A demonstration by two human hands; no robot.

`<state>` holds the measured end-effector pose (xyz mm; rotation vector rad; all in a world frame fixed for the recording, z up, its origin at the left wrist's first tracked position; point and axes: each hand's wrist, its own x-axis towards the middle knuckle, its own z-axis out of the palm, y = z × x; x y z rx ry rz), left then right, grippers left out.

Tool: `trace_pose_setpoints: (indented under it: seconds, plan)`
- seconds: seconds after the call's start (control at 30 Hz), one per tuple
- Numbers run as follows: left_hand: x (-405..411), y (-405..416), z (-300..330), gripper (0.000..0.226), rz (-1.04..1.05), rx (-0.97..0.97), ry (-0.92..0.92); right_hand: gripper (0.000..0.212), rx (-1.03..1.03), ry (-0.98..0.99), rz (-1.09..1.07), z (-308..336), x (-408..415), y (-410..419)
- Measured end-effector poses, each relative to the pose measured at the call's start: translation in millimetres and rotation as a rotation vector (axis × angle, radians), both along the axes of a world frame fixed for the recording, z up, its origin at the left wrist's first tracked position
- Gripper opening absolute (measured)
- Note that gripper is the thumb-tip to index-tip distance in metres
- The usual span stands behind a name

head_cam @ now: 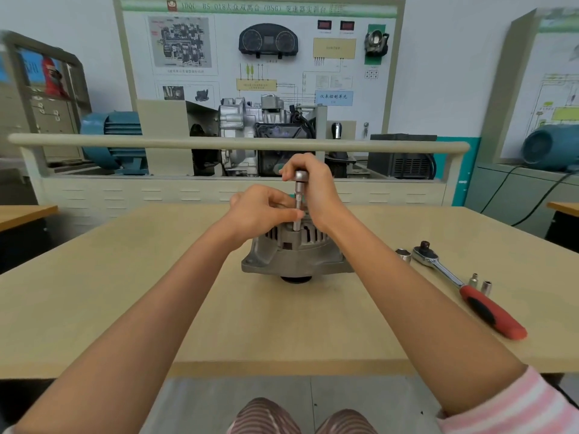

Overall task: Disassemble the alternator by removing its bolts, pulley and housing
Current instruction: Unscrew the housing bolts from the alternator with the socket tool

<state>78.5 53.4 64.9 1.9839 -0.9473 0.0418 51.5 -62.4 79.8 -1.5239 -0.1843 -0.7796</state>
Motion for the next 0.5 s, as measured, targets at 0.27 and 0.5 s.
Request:
trace_pose_setpoints:
  seconds: [0.27, 0.5]
  plan:
    - [-4.5, -2.2, 1.1, 0.009, 0.109, 0.036, -0.078, 0.03, -0.96, 0.101, -0.86, -3.6, -11.5, 20.3]
    - [-9.8, -9.0, -2.5, 0.029, 0.217, 0.078, -0.179, 0.052, -0.878, 0.241, -0.971, -1.0, -9.6, 25.0]
